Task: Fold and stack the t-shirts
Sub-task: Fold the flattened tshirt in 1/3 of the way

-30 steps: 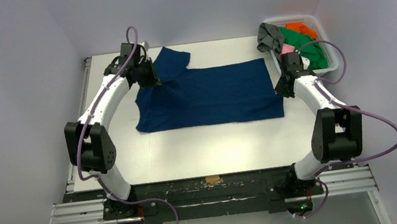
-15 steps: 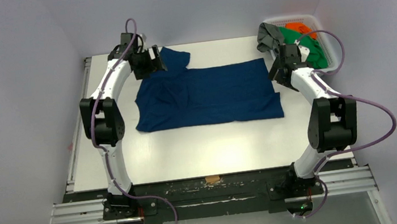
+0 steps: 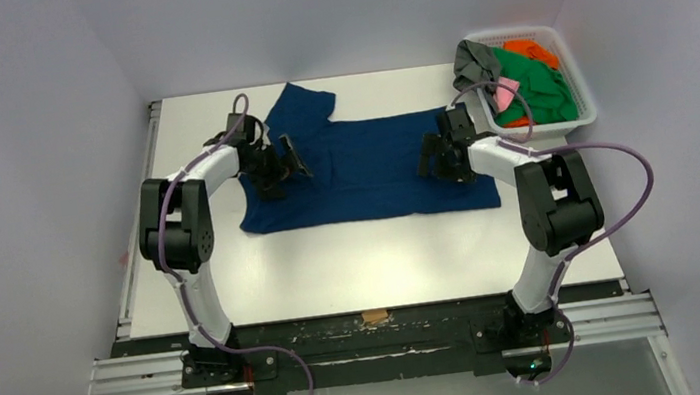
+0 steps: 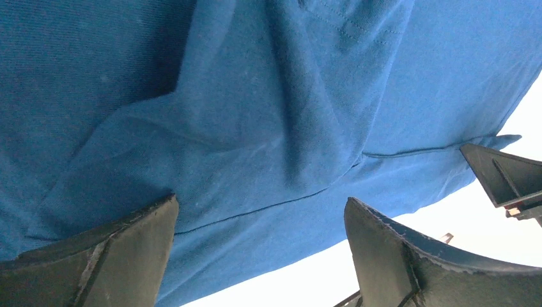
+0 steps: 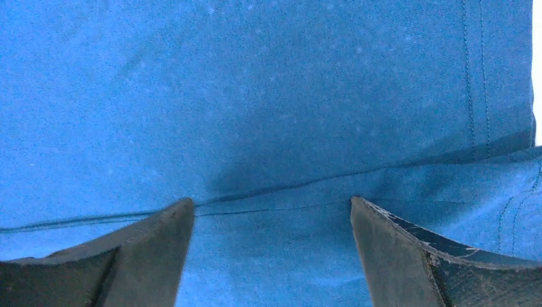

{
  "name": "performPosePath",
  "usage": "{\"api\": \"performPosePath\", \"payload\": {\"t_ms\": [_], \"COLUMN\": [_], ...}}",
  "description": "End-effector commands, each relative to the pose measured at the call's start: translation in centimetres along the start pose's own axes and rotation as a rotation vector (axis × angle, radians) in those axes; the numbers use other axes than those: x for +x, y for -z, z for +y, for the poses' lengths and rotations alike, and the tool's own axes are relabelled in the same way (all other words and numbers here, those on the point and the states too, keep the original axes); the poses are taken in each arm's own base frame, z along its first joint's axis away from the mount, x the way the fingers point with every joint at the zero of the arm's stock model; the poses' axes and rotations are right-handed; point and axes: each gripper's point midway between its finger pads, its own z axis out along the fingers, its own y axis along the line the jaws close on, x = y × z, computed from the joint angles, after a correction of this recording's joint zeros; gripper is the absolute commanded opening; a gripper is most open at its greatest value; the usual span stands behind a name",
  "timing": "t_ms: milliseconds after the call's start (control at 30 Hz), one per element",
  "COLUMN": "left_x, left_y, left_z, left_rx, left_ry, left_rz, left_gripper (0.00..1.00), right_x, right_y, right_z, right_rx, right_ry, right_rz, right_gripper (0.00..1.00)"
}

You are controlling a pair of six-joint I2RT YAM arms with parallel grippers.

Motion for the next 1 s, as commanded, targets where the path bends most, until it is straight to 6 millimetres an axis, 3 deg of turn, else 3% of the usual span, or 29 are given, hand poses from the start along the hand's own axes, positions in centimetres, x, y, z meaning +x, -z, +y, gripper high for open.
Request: {"api": "performPosePath", "payload": {"t_ms": [0, 167, 433, 600, 800, 867, 967], "left_x": [1.8, 6.4, 15.3, 19.0, 19.7, 19.0, 16.5], "left_y": [-0.7, -0.2, 2.5, 4.1, 5.9, 6.8, 8.2], "left_z": [1.7, 4.3, 8.4, 9.8, 10.1, 9.7, 8.1], "left_rx": [-0.047, -0.112, -0.224, -0.287, -0.309, -0.318, -0.308], "left_ry": [0.074, 0.131, 0.19, 0.205, 0.201, 0.178, 0.11], "left_rz": [0.034, 0.121, 0.182, 0.198, 0.152, 0.13, 0.072], "left_gripper": [1.0, 1.0, 1.0, 1.0, 1.0, 1.0, 1.0], "right_x": [1.1, 5.6, 11.3, 15.1, 16.9, 15.8, 11.8], "right_y": [-0.9, 0.0, 4.1, 6.8, 9.0, 9.4, 10.0], "right_z": [-0.3, -2.6, -5.7, -6.9, -6.8, -6.5, -5.1], "right_rx": [-0.02, 0.014, 0.045, 0.029, -0.019, -0.032, -0.061], "right_ry": [-0.055, -0.055, -0.048, -0.094, -0.133, -0.124, -0.114], "right_rz": [0.012, 0.088, 0.174, 0.234, 0.261, 0.225, 0.13], "right_gripper": [0.89, 0.89, 0.89, 0.89, 0.89, 0.89, 0.9]}}
